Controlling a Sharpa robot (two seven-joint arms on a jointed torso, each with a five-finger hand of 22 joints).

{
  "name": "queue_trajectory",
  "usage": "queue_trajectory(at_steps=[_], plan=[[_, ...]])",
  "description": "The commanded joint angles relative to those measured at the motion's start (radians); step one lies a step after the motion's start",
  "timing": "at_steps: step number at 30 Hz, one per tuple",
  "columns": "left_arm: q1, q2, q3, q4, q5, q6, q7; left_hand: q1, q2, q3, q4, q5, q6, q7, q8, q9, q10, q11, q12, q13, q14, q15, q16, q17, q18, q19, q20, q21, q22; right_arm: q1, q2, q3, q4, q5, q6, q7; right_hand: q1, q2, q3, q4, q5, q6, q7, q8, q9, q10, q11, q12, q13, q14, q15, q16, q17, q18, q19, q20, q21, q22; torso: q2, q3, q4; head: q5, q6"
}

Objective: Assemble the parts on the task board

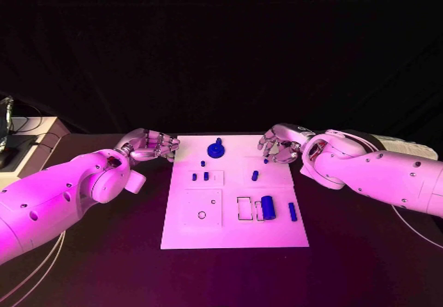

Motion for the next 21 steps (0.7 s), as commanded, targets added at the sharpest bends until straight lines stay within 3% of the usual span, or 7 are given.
queue_trajectory(at_steps=[1,2,8,15,21], plan=[[-0.009,-0.015,0.001,0.017,0.204,0.016,0.13,-0.022,-0.01,0.021,-0.002,-0.008,0.01,-0.001,0.011,-0.001,0.048,-0.002,-0.049,0.0,0.013,0.003,-0.07,-0.016,0.011,-0.001,0.006,-0.066,-0.043,-0.005,0.001,-0.001,0.003,-0.227,0.057,-0.088,-0.007,-0.016,0.0,0.01,-0.025,0.005,0.0,-0.002,0.0,-0.014,-0.001,-0.009,-0.003,0.057,-0.007,0.018,0.01,-0.008,0.009,0.0,0.009,0.006,0.001,0.0004,0.0012,-0.003,0.004],[-0.014,-0.024,0.001,0.025,0.215,0.016,0.139,-0.027,-0.012,0.028,-0.005,-0.008,0.009,-0.001,0.015,-0.001,0.066,-0.004,-0.072,0.001,0.021,0.004,-0.101,-0.021,0.011,0.005,0.008,-0.094,-0.062,-0.008,0.002,-0.002,0.004,-0.255,0.057,-0.101,-0.011,-0.024,0.0,0.018,-0.048,0.0,-0.001,-0.007,-0.002,-0.028,0.002,-0.018,-0.006,0.057,-0.005,0.028,0.015,-0.009,0.012,0.002,0.012,0.008,0.001,0.0,0.0009,-0.002,0.004],[-0.029,-0.046,0.002,0.053,0.235,0.008,0.159,-0.027,-0.014,0.035,-0.009,-0.008,0.008,0.0,0.019,-0.001,0.078,-0.003,-0.092,0.001,0.03,0.004,-0.125,-0.022,0.011,0.013,0.009,-0.116,-0.078,-0.016,0.008,-0.004,0.006,-0.321,0.079,-0.138,-0.013,-0.04,-0.004,0.029,-0.066,-0.011,0.0,-0.016,-0.007,-0.058,0.007,-0.03,-0.012,0.058,-0.001,0.059,0.034,-0.013,0.025,0.007,0.03,0.02,0.0,-0.0018,0.0021,-0.004,0.002],[-0.034,-0.055,0.003,0.062,0.238,-0.003,0.16,-0.029,-0.017,0.037,-0.012,-0.009,0.006,0.006,0.02,-0.001,0.076,0.001,-0.108,0.001,0.029,0.008,-0.142,-0.023,0.01,0.018,0.011,-0.131,-0.088,-0.019,0.011,-0.007,0.003,-0.346,0.099,-0.149,-0.009,-0.045,-0.006,0.033,-0.068,-0.018,0.0,-0.021,-0.01,-0.067,0.008,-0.031,-0.013,0.061,0.0,0.079,0.047,-0.016,0.034,0.008,0.048,0.031,0.003,0.0007,-0.0016,-0.003,0.001],[-0.035,-0.057,0.003,0.063,0.238,-0.011,0.158,-0.031,-0.017,0.037,-0.012,-0.009,0.005,0.008,0.021,-0.002,0.075,0.003,-0.114,0.001,0.027,0.009,-0.148,-0.023,0.01,0.019,0.012,-0.137,-0.092,-0.021,0.013,-0.007,0.002,-0.354,0.104,-0.15,-0.006,-0.043,-0.006,0.035,-0.067,-0.015,-0.001,-0.021,-0.01,-0.072,0.008,-0.031,-0.014,0.063,0.0,0.092,0.057,-0.018,0.041,0.008,0.062,0.04,0.004,0.0003,-0.0006,-0.005,-0.001]])
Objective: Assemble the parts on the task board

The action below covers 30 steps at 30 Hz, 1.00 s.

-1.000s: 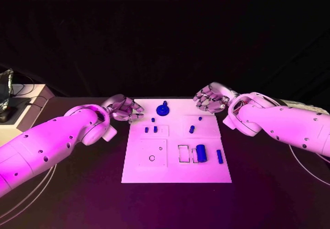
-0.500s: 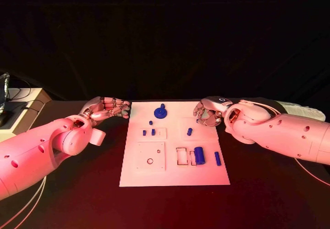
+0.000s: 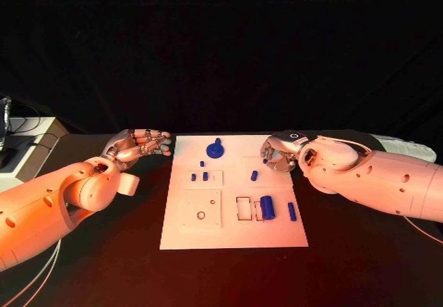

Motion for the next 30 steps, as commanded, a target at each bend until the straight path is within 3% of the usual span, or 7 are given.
queue_trajectory(at_steps=[1,9,30], plan=[[-0.001,0.0,0.001,0.004,0.023,-0.009,0.025,-0.011,0.001,0.004,0.0,-0.003,-0.002,0.008,0.007,-0.001,0.004,0.004,-0.006,0.001,0.001,0.004,-0.007,-0.001,0.01,0.007,0.0,-0.008,-0.002,-0.005,0.001,-0.004,-0.004,-0.048,0.042,-0.025,0.007,-0.004,0.002,0.007,-0.002,-0.003,-0.001,-0.005,-0.001,-0.006,0.0,-0.003,0.0,0.064,0.0,0.01,0.006,-0.019,0.011,0.002,0.012,0.007,0.001,0.0009,0.0005,-0.001,-0.002],[-0.001,0.0,0.001,0.002,0.021,-0.007,0.022,-0.008,0.002,0.006,-0.003,-0.002,-0.004,0.01,0.007,-0.002,0.002,0.005,-0.012,0.001,0.0,0.005,-0.012,0.0,0.01,0.009,0.001,-0.015,-0.006,-0.01,0.004,-0.004,0.001,-0.031,0.039,-0.019,0.021,0.014,0.028,0.025,-0.007,0.035,-0.013,0.013,0.005,0.046,-0.016,0.02,0.009,0.07,-0.018,0.06,0.039,-0.031,0.048,-0.01,0.098,0.063,0.001,0.0015,0.0011,0.0,-0.006],[-0.001,0.003,0.001,-0.011,0.017,-0.003,0.013,-0.001,-0.003,0.009,-0.014,-0.003,-0.009,0.014,0.007,-0.003,0.003,0.008,-0.021,0.002,0.001,0.006,-0.02,0.002,0.01,0.013,0.002,-0.024,-0.012,-0.013,0.008,-0.004,0.02,-0.012,0.03,-0.005,0.027,0.018,0.038,0.03,-0.004,0.052,-0.018,0.022,0.009,0.065,-0.022,0.025,0.011,0.071,-0.019,0.078,0.048,-0.039,0.061,-0.014,0.135,0.089,0.001,0.0002,0.0007,0.001,-0.012]])
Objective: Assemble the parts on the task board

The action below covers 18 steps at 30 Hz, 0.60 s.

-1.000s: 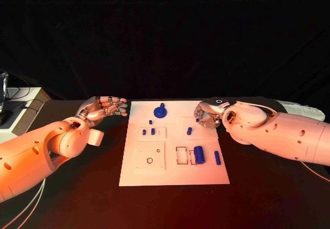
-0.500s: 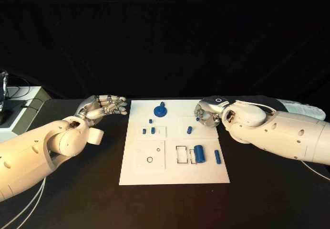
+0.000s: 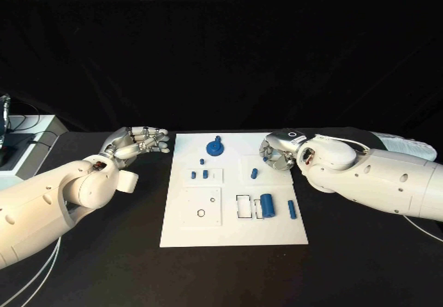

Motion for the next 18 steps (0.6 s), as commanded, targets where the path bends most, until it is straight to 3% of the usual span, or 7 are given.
queue_trajectory(at_steps=[1,14,18], plan=[[0.0,0.003,0.001,0.0,0.004,0.004,0.008,0.0,-0.003,0.001,-0.007,-0.003,-0.002,0.007,0.003,-0.001,-0.001,0.005,-0.008,0.002,0.001,0.006,-0.007,0.002,0.01,0.006,0.002,-0.008,-0.002,-0.009,0.003,-0.005,0.007,0.006,0.032,0.012,0.009,-0.002,0.004,0.001,0.0,0.009,-0.001,0.004,0.001,0.005,0.0,0.0,-0.001,0.07,-0.006,0.005,0.04,-0.008,0.009,0.0,0.007,0.003,0.0,-0.0004,0.0006,0.0,-0.001],[0.0,0.003,0.001,-0.007,0.001,0.01,0.001,0.003,-0.004,0.002,-0.011,-0.004,-0.002,0.008,0.003,-0.002,-0.001,0.006,-0.01,0.002,0.001,0.007,-0.009,0.002,0.01,0.007,0.002,-0.01,-0.003,-0.01,0.01,-0.005,0.008,0.005,0.028,0.014,0.011,-0.002,0.005,0.0,0.001,0.009,-0.001,0.005,0.002,0.005,-0.001,0.0,-0.002,0.07,-0.007,0.008,0.042,-0.01,0.011,0.0,0.016,0.008,0.0,0.0005,0.0004,0.002,-0.003],[0.0,0.003,0.001,-0.007,0.001,0.011,0.0,0.004,-0.005,0.002,-0.012,-0.005,-0.002,0.009,0.004,-0.002,-0.001,0.006,-0.011,0.002,0.001,0.007,-0.01,0.002,0.01,0.008,0.002,-0.011,-0.004,-0.011,0.011,-0.005,0.008,0.002,0.024,0.009,0.021,0.008,0.014,-0.002,0.006,0.018,-0.002,0.01,0.005,0.014,-0.002,0.0,-0.001,0.069,-0.008,0.013,0.043,-0.011,0.013,-0.002,0.021,0.014,0.0,0.0005,0.0,0.001,-0.004]])
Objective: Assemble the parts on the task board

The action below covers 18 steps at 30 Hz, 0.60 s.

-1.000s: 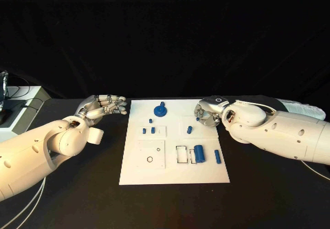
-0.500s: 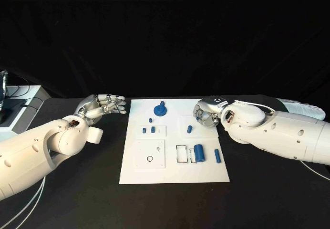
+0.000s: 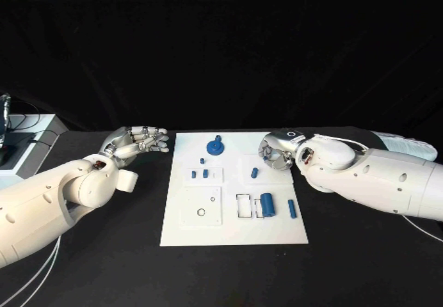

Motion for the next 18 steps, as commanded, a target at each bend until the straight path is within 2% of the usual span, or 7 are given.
queue_trajectory(at_steps=[1,4,7,18], plan=[[0.0,0.002,0.001,0.001,0.001,0.011,0.002,0.004,-0.005,0.001,-0.005,-0.005,0.001,0.005,0.004,-0.001,-0.001,0.006,-0.007,0.001,0.001,0.007,-0.006,0.001,0.01,0.008,0.002,-0.006,-0.002,-0.009,0.006,-0.005,0.005,-0.001,0.025,0.01,0.026,0.013,0.018,-0.005,-0.003,0.015,-0.001,0.012,0.005,0.017,-0.008,-0.001,0.0,0.069,-0.009,0.012,0.045,-0.011,0.007,-0.003,0.013,0.009,0.0,0.0003,-0.0004,0.0,-0.001],[0.0,0.002,0.001,0.001,0.001,0.011,0.001,0.004,-0.005,0.001,-0.005,-0.005,0.001,0.005,0.004,-0.001,-0.001,0.006,-0.007,0.001,0.001,0.007,-0.006,0.001,0.01,0.008,0.002,-0.006,-0.002,-0.009,0.007,-0.005,0.005,-0.007,0.018,0.005,0.042,0.031,0.035,-0.013,-0.029,0.029,-0.003,0.021,0.011,0.034,-0.012,0.002,0.003,0.068,-0.011,0.017,0.044,-0.013,0.008,-0.005,0.023,0.019,0.0,0.0005,-0.0006,0.001,-0.002],[0.0,0.002,0.001,0.001,0.0,0.012,0.0,0.004,-0.005,0.001,-0.006,-0.005,0.002,0.005,0.004,-0.001,-0.001,0.006,-0.007,0.001,0.001,0.007,-0.006,0.001,0.01,0.008,0.002,-0.007,-0.002,-0.01,0.008,-0.005,0.007,-0.014,0.007,0.0,0.058,0.063,0.051,-0.021,-0.041,0.052,-0.01,0.04,0.025,0.067,-0.021,0.009,0.013,0.067,-0.018,0.023,0.045,-0.014,0.01,-0.01,0.038,0.033,0.0,0.0006,0.0,0.001,-0.003],[0.0,0.002,0.001,-0.004,-0.003,0.013,-0.002,0.006,-0.005,0.002,-0.008,-0.005,0.001,0.006,0.004,-0.001,-0.001,0.006,-0.009,0.001,0.001,0.008,-0.008,0.002,0.01,0.008,0.002,-0.008,-0.003,-0.011,0.005,-0.005,0.014,-0.031,-0.037,-0.025,0.061,0.072,0.074,-0.033,-0.074,0.056,-0.014,0.053,0.04,0.086,-0.026,0.005,0.02,0.065,-0.022,0.026,0.04,-0.015,0.009,-0.015,0.049,0.046,0.0,-0.0001,-0.0004,-0.001,-0.003]])
